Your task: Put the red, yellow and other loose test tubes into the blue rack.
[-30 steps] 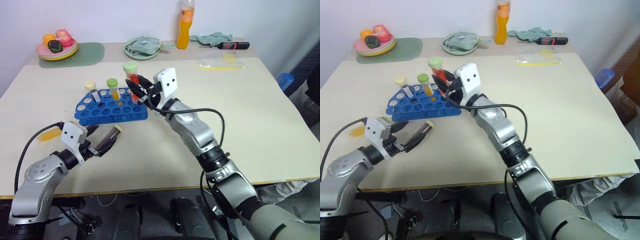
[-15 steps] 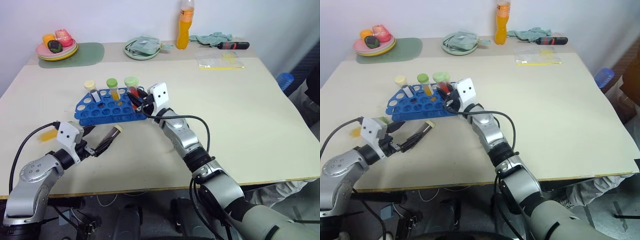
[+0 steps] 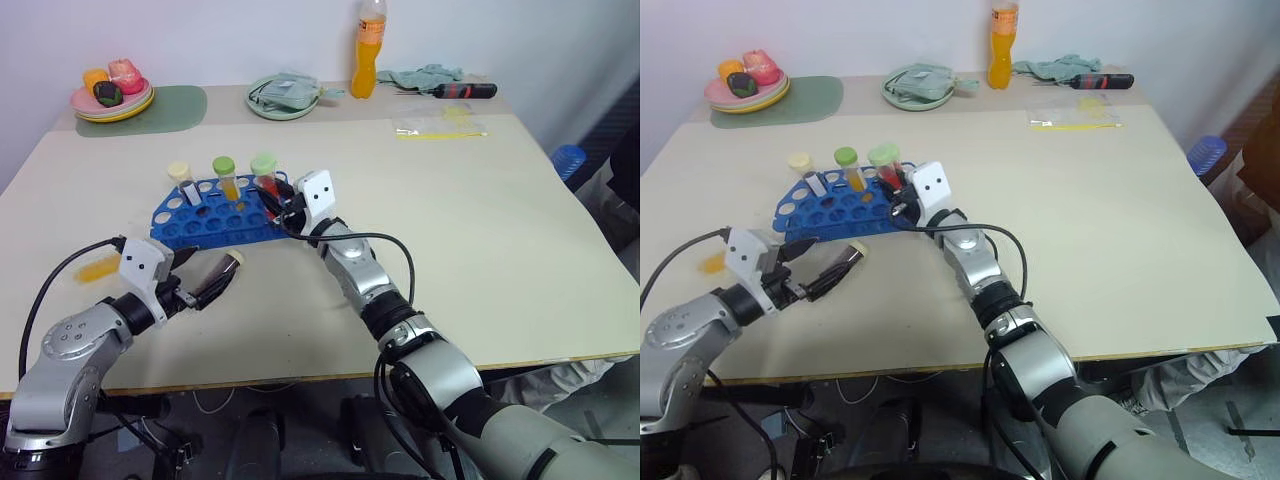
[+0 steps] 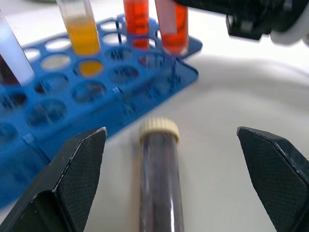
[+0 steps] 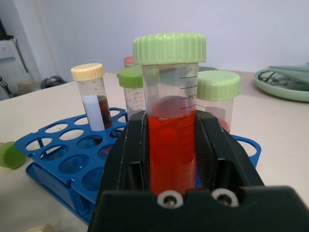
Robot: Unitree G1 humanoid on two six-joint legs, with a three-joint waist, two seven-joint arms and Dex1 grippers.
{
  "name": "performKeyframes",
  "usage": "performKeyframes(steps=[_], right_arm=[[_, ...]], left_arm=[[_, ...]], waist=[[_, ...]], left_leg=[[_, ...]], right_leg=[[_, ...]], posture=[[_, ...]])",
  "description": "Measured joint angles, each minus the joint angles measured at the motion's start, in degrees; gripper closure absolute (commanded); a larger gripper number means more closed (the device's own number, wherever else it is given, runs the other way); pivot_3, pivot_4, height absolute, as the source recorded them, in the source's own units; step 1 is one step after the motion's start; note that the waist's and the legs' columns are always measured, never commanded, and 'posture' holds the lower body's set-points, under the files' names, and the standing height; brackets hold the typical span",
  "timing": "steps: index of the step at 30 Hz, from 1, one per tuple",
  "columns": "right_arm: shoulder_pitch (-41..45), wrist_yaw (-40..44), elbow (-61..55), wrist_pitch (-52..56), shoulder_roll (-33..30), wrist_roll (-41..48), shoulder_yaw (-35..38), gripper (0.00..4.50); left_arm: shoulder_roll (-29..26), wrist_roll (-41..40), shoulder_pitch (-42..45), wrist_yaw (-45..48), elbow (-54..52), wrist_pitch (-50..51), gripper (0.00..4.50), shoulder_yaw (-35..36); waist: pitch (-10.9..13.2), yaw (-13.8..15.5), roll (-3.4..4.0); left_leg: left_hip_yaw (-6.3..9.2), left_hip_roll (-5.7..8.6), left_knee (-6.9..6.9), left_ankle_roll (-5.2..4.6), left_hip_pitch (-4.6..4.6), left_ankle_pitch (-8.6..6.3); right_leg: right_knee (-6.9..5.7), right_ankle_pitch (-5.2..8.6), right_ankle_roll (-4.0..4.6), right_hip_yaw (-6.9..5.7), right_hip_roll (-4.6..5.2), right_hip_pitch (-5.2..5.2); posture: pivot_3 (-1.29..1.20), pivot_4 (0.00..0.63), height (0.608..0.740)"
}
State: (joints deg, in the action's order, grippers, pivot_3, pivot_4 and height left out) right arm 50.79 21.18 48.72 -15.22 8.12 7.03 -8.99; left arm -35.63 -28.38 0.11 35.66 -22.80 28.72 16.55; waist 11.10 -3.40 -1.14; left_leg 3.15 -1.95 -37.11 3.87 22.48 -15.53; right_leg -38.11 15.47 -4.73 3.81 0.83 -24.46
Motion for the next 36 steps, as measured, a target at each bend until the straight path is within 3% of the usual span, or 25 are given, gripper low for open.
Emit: performKeyframes(steps=[6,9,13,18,20,25,29,36], right_arm=[[-0.1,1.5,0.9,-2.4,0.0,0.4,1.9,0.34],[-0.4,3.4,-0.8,-5.0,-0.1,-0.8,0.3,0.34],[-5.2,6.0,-13.0,-2.8,-2.4,-0.9,-0.5,0.34],[-12.5,18.9,-34.5,10.0,-16.4,3.8,-1.4,0.34],[-14.0,22.4,-40.3,14.9,-20.2,5.9,-1.3,0.34],[-16.2,33.3,-55.0,27.8,-31.5,13.9,-1.4,0.34],[-16.3,35.5,-58.2,31.8,-32.0,15.9,-2.1,0.34],[-22.7,35.0,-63.7,33.6,-31.7,14.8,-7.0,0.34]], left_arm=[[1.0,-1.5,2.6,-3.0,-0.9,4.9,0.00,-0.8],[-1.9,-0.9,3.9,-2.8,-0.7,7.0,0.00,-2.1],[-5.9,-2.8,5.1,-4.1,-2.3,15.2,0.00,-1.1],[-17.7,-5.3,14.0,-6.3,-7.3,33.2,0.00,-1.6],[-19.9,-7.8,17.9,-6.0,-7.4,42.3,0.00,-2.5],[-29.4,-13.2,30.0,-3.4,-4.3,61.8,0.00,-13.1],[-27.5,-14.7,38.0,-4.9,2.2,63.3,0.00,-20.7],[-25.4,-20.1,42.5,-9.9,11.3,63.3,0.00,-29.7]], waist=[[0.0,-0.6,0.00],[0.0,-0.8,0.05],[0.0,-0.4,0.02],[0.0,0.9,-0.01],[0.1,0.6,0.01],[0.1,-0.4,0.05],[0.1,-0.7,0.01],[0.1,-0.2,-0.01]], left_leg=[[0.02,-0.01,0.02,0.00,-0.01,0.00],[0.03,-0.02,0.05,0.00,-0.05,0.00],[0.09,0.01,0.02,0.01,0.01,0.00],[0.13,0.15,-0.04,0.05,0.02,0.02],[0.13,0.10,-0.01,0.05,-0.04,0.02],[0.23,0.05,0.05,0.03,-0.08,0.02],[0.24,0.04,0.00,0.03,-0.10,0.02],[0.19,0.09,-0.15,0.05,0.10,0.03]], right_leg=[[-0.01,0.00,0.00,0.01,0.00,0.00],[-0.03,0.00,0.00,0.02,-0.06,-0.01],[-0.01,0.00,0.00,0.00,0.02,0.01],[0.06,0.01,-0.05,-0.08,0.14,0.13],[0.02,0.01,-0.05,-0.07,0.04,0.12],[0.00,0.03,-0.01,-0.07,-0.11,0.12],[-0.06,0.03,0.00,-0.06,-0.16,0.11],[-0.02,0.05,-0.01,-0.06,-0.03,0.01]], posture=[[0.00,0.150,0.740],[0.00,0.150,0.740],[0.00,0.150,0.740],[0.00,0.150,0.740],[0.00,0.150,0.740],[0.00,0.150,0.740],[0.00,0.150,0.740],[0.00,0.150,0.740]])
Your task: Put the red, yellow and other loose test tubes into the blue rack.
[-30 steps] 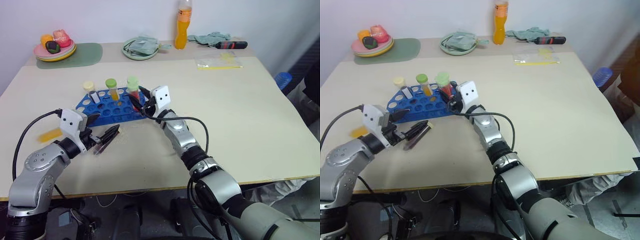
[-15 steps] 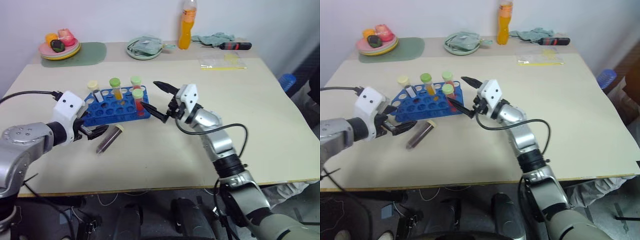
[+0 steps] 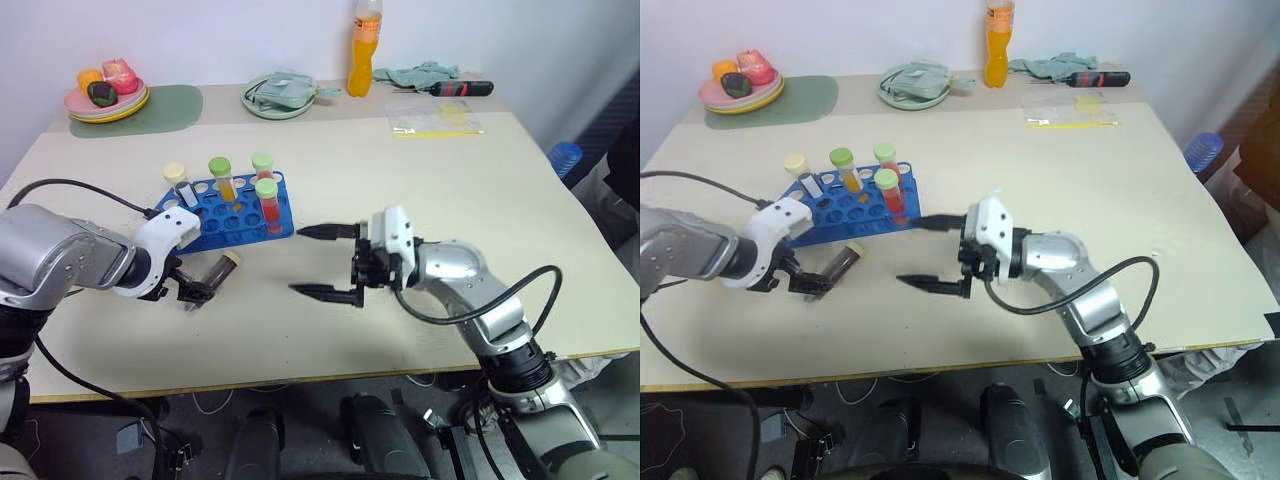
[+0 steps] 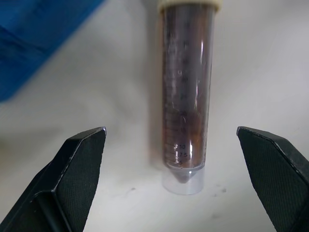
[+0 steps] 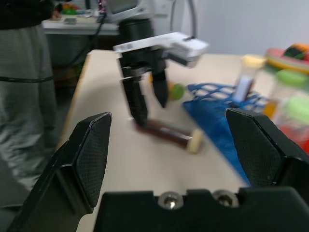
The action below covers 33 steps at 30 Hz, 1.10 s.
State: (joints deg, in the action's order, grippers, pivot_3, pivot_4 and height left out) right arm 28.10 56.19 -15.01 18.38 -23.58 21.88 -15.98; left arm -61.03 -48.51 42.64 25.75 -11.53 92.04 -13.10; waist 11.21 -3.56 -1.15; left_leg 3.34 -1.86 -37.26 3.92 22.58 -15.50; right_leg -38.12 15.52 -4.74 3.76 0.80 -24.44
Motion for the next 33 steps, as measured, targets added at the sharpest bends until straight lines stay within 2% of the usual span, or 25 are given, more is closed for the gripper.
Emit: performKeyframes(steps=[7,12,15,20,21,25,28,30,32,33], right_arm=[[-2.2,-1.3,-3.6,0.1,0.0,-1.0,-1.3,0.34],[-3.8,-2.0,-5.4,0.1,-0.1,-1.7,-2.1,0.34],[-4.9,-2.6,-6.4,0.1,-0.3,-2.5,-2.3,0.30],[-4.8,-4.2,-6.4,0.1,0.2,-3.0,-2.4,0.30],[-4.8,-4.3,-6.4,0.1,0.2,-3.1,-2.4,0.30],[-4.7,-4.3,-6.4,0.1,0.2,-3.1,-2.8,0.30],[-4.0,-4.3,-6.5,0.7,0.2,-2.9,-2.8,0.30],[-3.2,-4.3,-6.6,1.5,0.3,-2.4,-2.6,0.30],[-3.0,-4.5,-7.0,2.2,0.1,-1.8,-1.7,0.30],[-3.0,-5.3,-7.0,2.7,0.1,-1.8,-1.2,0.30]], left_arm=[[4.4,-2.5,5.0,-8.0,7.9,0.0,0.00,-4.2],[5.4,-5.2,5.5,-12.1,10.4,0.0,0.00,-6.0],[6.3,-6.1,6.1,-14.3,10.7,0.0,0.88,-6.5],[7.3,-7.5,7.1,-16.0,11.8,0.0,3.35,-7.2],[7.3,-7.7,7.2,-16.1,12.0,0.0,3.73,-7.2],[6.1,-8.7,7.2,-15.0,11.0,0.0,3.74,-7.9],[0.5,-9.7,5.3,-10.0,4.0,-0.1,3.74,-6.5],[-3.6,-9.7,0.7,-5.9,-1.9,-2.0,3.74,-1.9],[-7.6,-8.6,-9.1,-0.1,-8.3,-10.2,3.74,5.7],[-7.5,-6.8,-15.8,2.0,-11.3,-16.1,3.74,11.4]], waist=[[0.0,0.9,-0.01],[0.0,1.0,-0.02],[0.0,1.1,-0.03],[0.0,1.0,-0.03],[0.0,1.0,-0.03],[0.0,1.0,-0.03],[0.0,0.7,-0.03],[0.0,0.6,-0.02],[0.0,0.4,0.01],[0.0,0.6,0.02]], left_leg=[[0.01,0.00,0.01,0.00,-0.03,0.00],[0.01,0.00,0.00,0.00,-0.03,0.00],[0.01,0.01,-0.02,0.01,-0.03,0.01],[0.02,0.01,-0.02,0.01,-0.04,0.01],[0.01,0.01,-0.02,0.01,-0.04,0.01],[0.01,0.01,-0.02,0.01,-0.04,0.01],[-0.01,-0.01,0.04,0.02,-0.06,0.01],[-0.02,-0.03,0.08,0.02,-0.08,0.01],[-0.09,-0.04,0.13,0.03,-0.11,0.02],[-0.12,-0.04,0.15,0.04,-0.14,0.03]], right_leg=[[0.00,0.00,0.00,0.00,-0.02,0.01],[-0.01,0.00,0.00,0.00,-0.01,0.01],[-0.02,0.00,0.00,0.00,-0.01,0.02],[-0.03,0.00,0.00,0.00,-0.02,0.02],[-0.03,0.00,0.00,0.00,-0.01,0.02],[-0.03,0.00,0.00,0.00,-0.01,0.02],[-0.04,0.00,0.01,0.02,-0.02,0.00],[-0.03,0.01,0.02,0.03,-0.04,-0.02],[-0.02,0.02,0.03,0.07,0.01,-0.02],[0.00,0.02,0.04,0.08,0.03,-0.02]], posture=[[0.00,0.150,0.740],[0.00,0.150,0.740],[0.00,0.150,0.740],[0.00,0.150,0.740],[0.00,0.150,0.740],[0.00,0.150,0.740],[0.00,0.150,0.740],[0.00,0.150,0.740],[0.00,0.150,0.740],[0.00,0.150,0.740]])
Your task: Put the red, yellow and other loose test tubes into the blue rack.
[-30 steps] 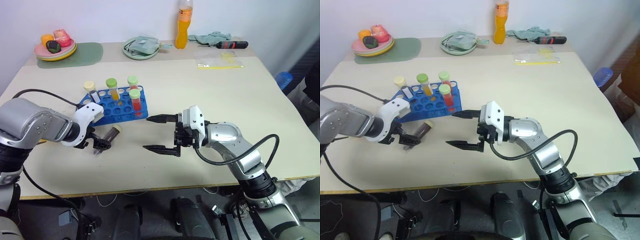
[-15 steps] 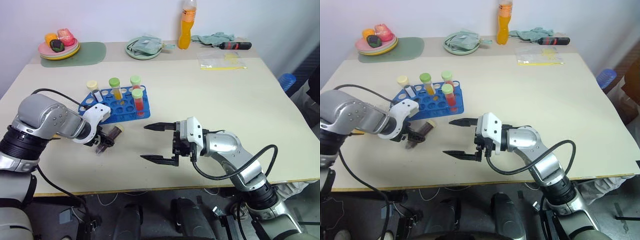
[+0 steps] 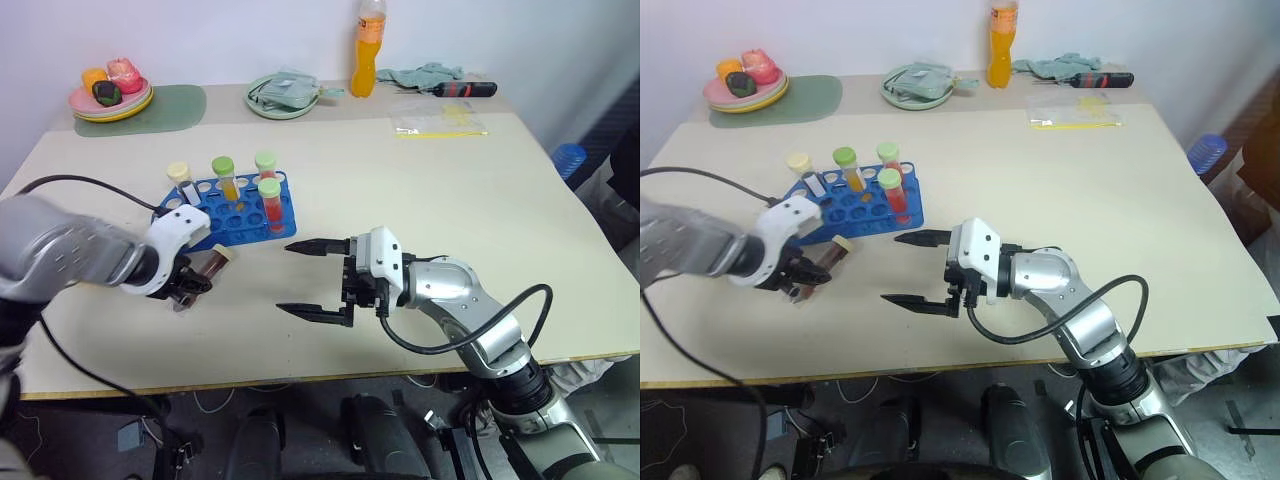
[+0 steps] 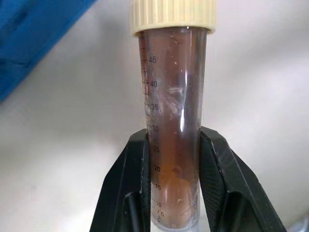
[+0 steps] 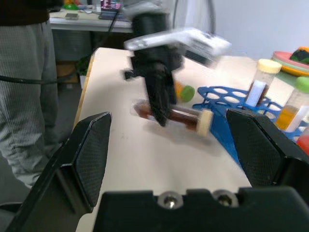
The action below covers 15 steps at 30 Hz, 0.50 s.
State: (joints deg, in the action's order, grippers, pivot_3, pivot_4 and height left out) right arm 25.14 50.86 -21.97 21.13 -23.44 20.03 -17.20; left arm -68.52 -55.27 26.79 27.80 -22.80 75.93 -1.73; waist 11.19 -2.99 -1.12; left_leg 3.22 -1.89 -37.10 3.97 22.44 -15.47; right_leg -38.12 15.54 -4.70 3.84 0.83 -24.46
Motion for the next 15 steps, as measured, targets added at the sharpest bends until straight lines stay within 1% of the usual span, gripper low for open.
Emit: performKeyframes(steps=[1,3,5,6,7,8,11,14,15], right_arm=[[0.0,-1.2,0.4,0.6,0.3,-0.3,0.4,0.30],[0.2,-5.7,2.2,2.1,2.5,-2.0,1.0,0.30],[0.2,-11.3,5.2,3.2,6.0,-4.0,1.7,0.30],[0.1,-13.8,6.6,3.7,7.6,-4.7,2.1,0.30],[0.1,-15.5,7.8,4.1,8.8,-5.3,2.2,0.30],[0.2,-17.0,9.0,4.2,9.8,-5.9,2.1,0.30],[0.2,-19.1,10.9,4.2,11.5,-7.0,2.0,0.30],[0.2,-19.5,11.1,4.2,12.2,-7.5,1.9,0.30],[0.2,-19.4,11.1,4.2,12.2,-7.5,1.9,0.30]], left_arm=[[1.4,1.9,-4.4,0.8,-1.8,-4.8,3.74,4.0],[7.1,7.1,-10.6,-0.6,-3.4,-14.7,3.74,11.2],[14.5,11.4,-11.0,-5.4,-2.9,-21.3,3.74,15.1],[19.8,14.0,-10.1,-9.1,-2.8,-25.1,3.74,16.2],[24.3,16.4,-9.4,-12.4,-2.8,-28.4,3.74,16.4],[30.2,20.6,-8.8,-16.9,-2.7,-33.3,3.74,15.5],[40.7,31.7,-8.5,-23.5,0.9,-46.2,3.74,9.8],[47.1,39.4,-8.8,-26.6,5.2,-54.7,3.74,5.0],[48.2,41.7,-8.8,-27.2,6.3,-57.2,3.74,4.2]], waist=[[0.0,0.4,-0.01],[0.0,0.8,-0.04],[0.0,1.5,-0.08],[0.0,1.9,-0.06],[-0.1,2.2,-0.11],[-0.1,2.4,-0.18],[-0.1,2.4,-0.20],[-0.1,2.1,-0.20],[-0.1,1.9,-0.20]], left_leg=[[0.03,0.00,-0.05,0.06,0.03,0.04],[0.05,0.02,-0.06,0.16,0.01,0.09],[0.07,0.04,-0.14,0.18,0.05,0.10],[0.03,0.07,-0.16,0.18,0.03,0.10],[0.04,0.09,-0.20,0.18,0.06,0.10],[0.04,0.10,-0.20,0.18,0.07,0.10],[0.00,0.16,-0.19,0.19,0.09,0.10],[0.00,0.15,-0.16,0.18,0.08,0.10],[0.00,0.13,-0.14,0.18,0.06,0.10]], right_leg=[[-0.04,0.00,0.01,-0.03,0.02,0.01],[0.00,0.00,0.03,-0.06,0.02,0.06],[0.04,-0.01,0.02,-0.07,0.00,0.10],[0.07,-0.02,0.00,-0.04,0.03,0.15],[0.05,-0.03,-0.03,-0.05,0.05,0.16],[0.08,-0.07,-0.10,-0.04,0.07,0.19],[0.12,-0.12,-0.16,-0.03,0.15,0.18],[0.08,-0.12,-0.16,-0.02,0.13,0.13],[0.06,-0.12,-0.16,-0.01,0.10,0.12]], posture=[[0.00,0.150,0.740],[0.00,0.150,0.740],[0.00,0.150,0.740],[0.00,0.150,0.740],[0.00,0.150,0.740],[0.00,0.150,0.740],[0.00,0.150,0.740],[0.00,0.150,0.740],[0.00,0.150,0.740]])
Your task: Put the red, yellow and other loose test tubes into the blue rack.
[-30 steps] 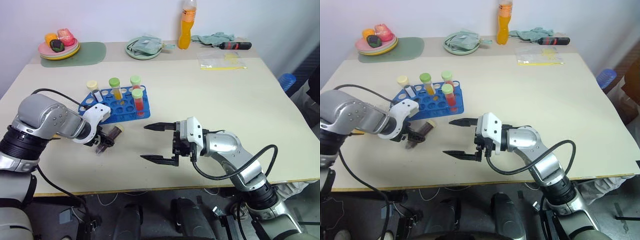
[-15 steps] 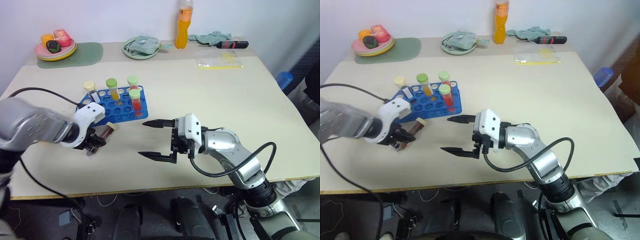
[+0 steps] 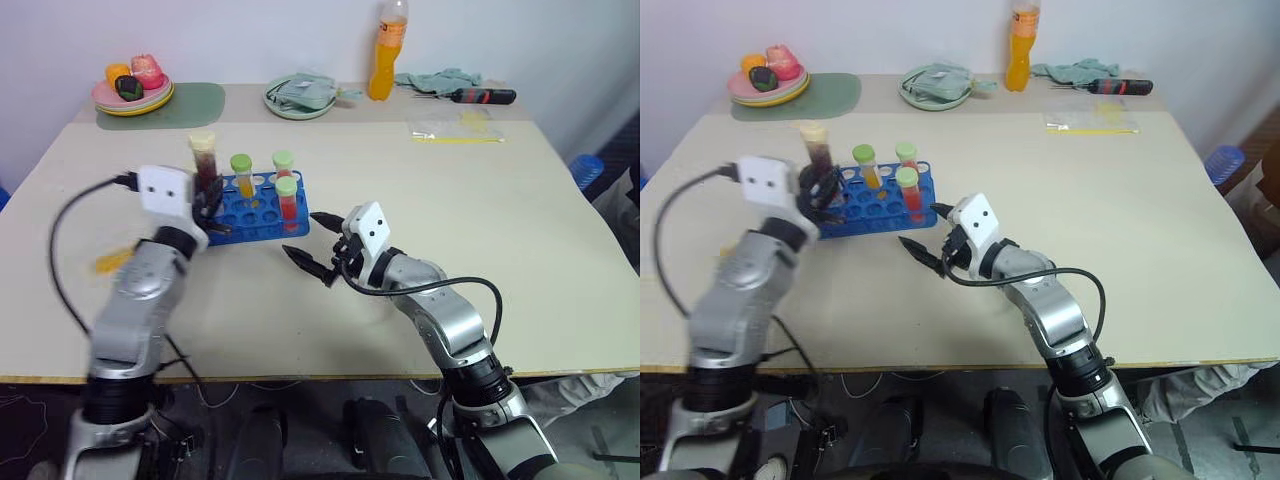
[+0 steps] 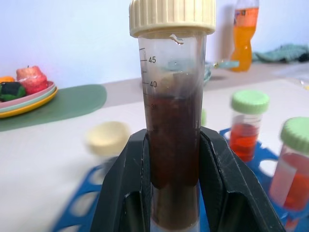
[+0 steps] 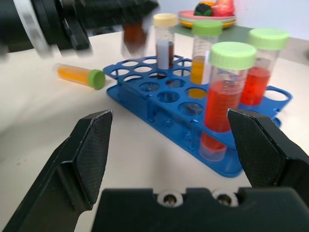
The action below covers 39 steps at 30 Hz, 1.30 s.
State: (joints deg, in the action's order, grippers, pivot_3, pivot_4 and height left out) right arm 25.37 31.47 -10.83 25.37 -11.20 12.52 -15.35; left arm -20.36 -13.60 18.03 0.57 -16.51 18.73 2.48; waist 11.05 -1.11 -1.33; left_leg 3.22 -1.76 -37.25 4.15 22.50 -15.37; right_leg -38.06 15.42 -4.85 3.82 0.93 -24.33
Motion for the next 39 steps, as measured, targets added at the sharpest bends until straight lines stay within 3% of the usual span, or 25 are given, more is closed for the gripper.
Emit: performKeyframes(steps=[5,11,15,18,20,22,25,35,39], right_arm=[[0.0,0.9,0.0,0.0,-0.8,-0.6,-0.3,0.30],[0.0,1.0,0.0,0.0,-1.2,-1.1,-0.3,0.30],[-0.1,1.7,-0.4,0.0,-2.8,-1.2,0.0,0.30],[-0.3,2.5,-0.6,0.0,-4.0,-1.2,0.2,0.30],[-0.3,3.0,-0.6,0.0,-4.7,-1.2,0.5,0.30],[0.0,3.6,-0.4,-0.3,-4.4,-1.2,0.3,0.30],[1.1,4.1,0.0,-0.9,-3.2,-1.2,-0.2,0.30],[1.7,3.7,1.2,-2.2,-1.5,-2.3,-0.8,0.30],[0.8,2.8,1.1,-2.3,-1.1,-2.8,-0.9,0.30]], left_arm=[[2.0,5.5,0.0,-1.8,6.5,-9.6,3.74,1.7],[0.7,3.8,-1.5,4.0,7.8,-9.6,3.74,3.2],[-11.5,-9.8,-4.8,16.3,-3.0,6.2,3.74,8.6],[-30.1,-20.0,-7.6,27.2,-8.9,22.6,3.74,13.7],[-38.3,-22.4,-8.6,32.0,-9.8,30.2,3.74,14.7],[-42.6,-23.3,-6.7,34.1,-8.4,37.0,3.74,11.6],[-43.2,-22.8,0.7,35.5,-5.5,42.0,3.74,4.7],[-45.9,-10.3,14.2,45.9,-0.5,44.1,3.74,-23.4],[-46.0,-4.7,17.1,50.9,3.3,39.9,1.78,-28.0]], waist=[[0.0,-0.1,0.02],[0.0,0.0,0.02],[0.0,-0.7,0.00],[0.0,-1.7,0.00],[0.1,-1.8,0.28],[0.1,-1.5,0.26],[0.1,-1.3,0.13],[0.1,-1.7,0.15],[0.1,-1.5,0.15]], left_leg=[[0.01,-0.03,0.02,-0.01,-0.07,0.00],[0.01,-0.02,0.02,-0.01,-0.02,0.00],[0.07,-0.08,0.04,-0.01,-0.03,0.00],[0.09,-0.13,0.09,-0.02,-0.07,-0.01],[0.03,-0.08,0.13,-0.02,-0.13,-0.01],[0.10,-0.09,0.12,-0.02,-0.12,-0.01],[0.11,-0.09,0.09,-0.02,-0.06,-0.01],[0.07,-0.11,0.13,-0.02,-0.03,-0.01],[0.05,-0.11,0.13,-0.02,-0.03,-0.01]], right_leg=[[-0.06,0.00,0.01,0.01,-0.05,0.00],[-0.04,0.00,0.01,0.00,-0.04,0.00],[-0.08,0.01,0.02,-0.02,-0.10,-0.01],[-0.08,0.02,0.04,-0.03,-0.16,0.00],[-0.04,0.04,0.04,-0.01,-0.12,0.04],[-0.06,0.04,0.04,-0.04,-0.16,0.05],[-0.05,0.03,0.04,-0.06,-0.17,0.04],[-0.04,0.04,0.06,0.00,-0.23,-0.07],[-0.04,0.05,0.06,0.00,-0.23,-0.07]], posture=[[0.00,0.150,0.740],[0.00,0.150,0.740],[0.00,0.150,0.740],[0.00,0.150,0.740],[0.00,0.150,0.740],[0.00,0.150,0.740],[0.00,0.150,0.740],[0.00,0.150,0.740],[0.00,0.150,0.740]])
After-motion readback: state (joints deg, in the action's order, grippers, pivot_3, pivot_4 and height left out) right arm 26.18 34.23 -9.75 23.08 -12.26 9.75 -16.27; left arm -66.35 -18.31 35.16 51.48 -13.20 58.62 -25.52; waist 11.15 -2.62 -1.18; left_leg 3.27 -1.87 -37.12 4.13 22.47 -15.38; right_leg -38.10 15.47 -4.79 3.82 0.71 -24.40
